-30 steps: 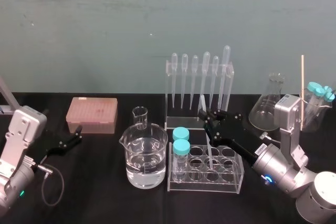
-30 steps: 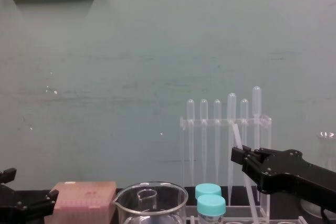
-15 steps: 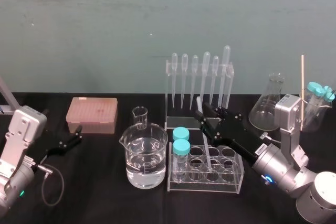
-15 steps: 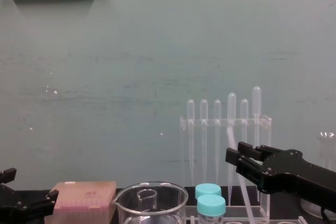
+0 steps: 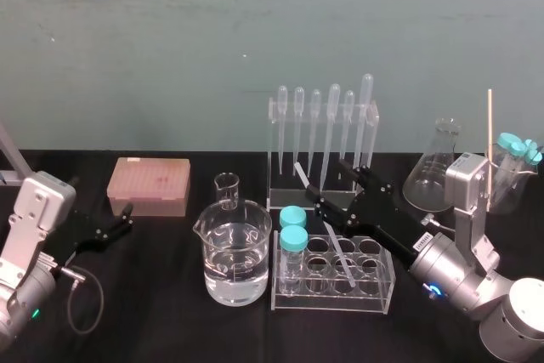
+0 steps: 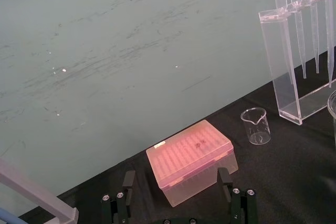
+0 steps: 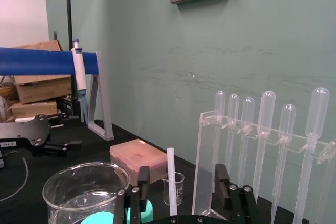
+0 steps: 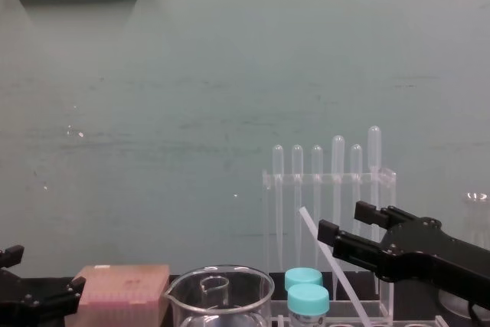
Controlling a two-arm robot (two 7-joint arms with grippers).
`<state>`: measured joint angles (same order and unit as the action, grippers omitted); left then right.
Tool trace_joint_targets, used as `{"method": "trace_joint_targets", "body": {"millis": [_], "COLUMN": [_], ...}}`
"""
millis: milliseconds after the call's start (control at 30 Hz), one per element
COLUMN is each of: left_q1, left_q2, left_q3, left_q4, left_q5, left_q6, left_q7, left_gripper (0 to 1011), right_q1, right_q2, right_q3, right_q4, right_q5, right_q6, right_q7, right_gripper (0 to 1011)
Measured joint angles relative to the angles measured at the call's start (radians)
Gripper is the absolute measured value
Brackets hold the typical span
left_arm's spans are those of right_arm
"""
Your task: Pick up the stirring rod with one hand, then place it down.
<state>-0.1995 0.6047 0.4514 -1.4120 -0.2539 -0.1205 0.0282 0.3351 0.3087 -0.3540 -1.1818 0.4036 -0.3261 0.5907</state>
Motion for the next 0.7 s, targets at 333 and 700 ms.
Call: {"method": "trace_joint_targets", "body": {"millis": [333,700], "left_q1": [0.000,0.000], "left_q2": [0.000,0.000], "left_q3": [0.000,0.000], "left_q4": [0.000,0.000], "left_q5": [0.000,0.000], "left_q6": [0.000,0.000], "left_q7": [0.000,0.000], "left_gripper": [1000,1000], "right_q1": [-0.039,-0.106], "right_q2": [0.019,-0.017], "right_q3": [0.043,0.160], "right_q4": [-0.063,-0.078], "right_q5": [-0.047,-0.237], "right_q6": [0.055,0.135], "right_q7": [-0.133,-0.538], "right_gripper": [1003,1003]}}
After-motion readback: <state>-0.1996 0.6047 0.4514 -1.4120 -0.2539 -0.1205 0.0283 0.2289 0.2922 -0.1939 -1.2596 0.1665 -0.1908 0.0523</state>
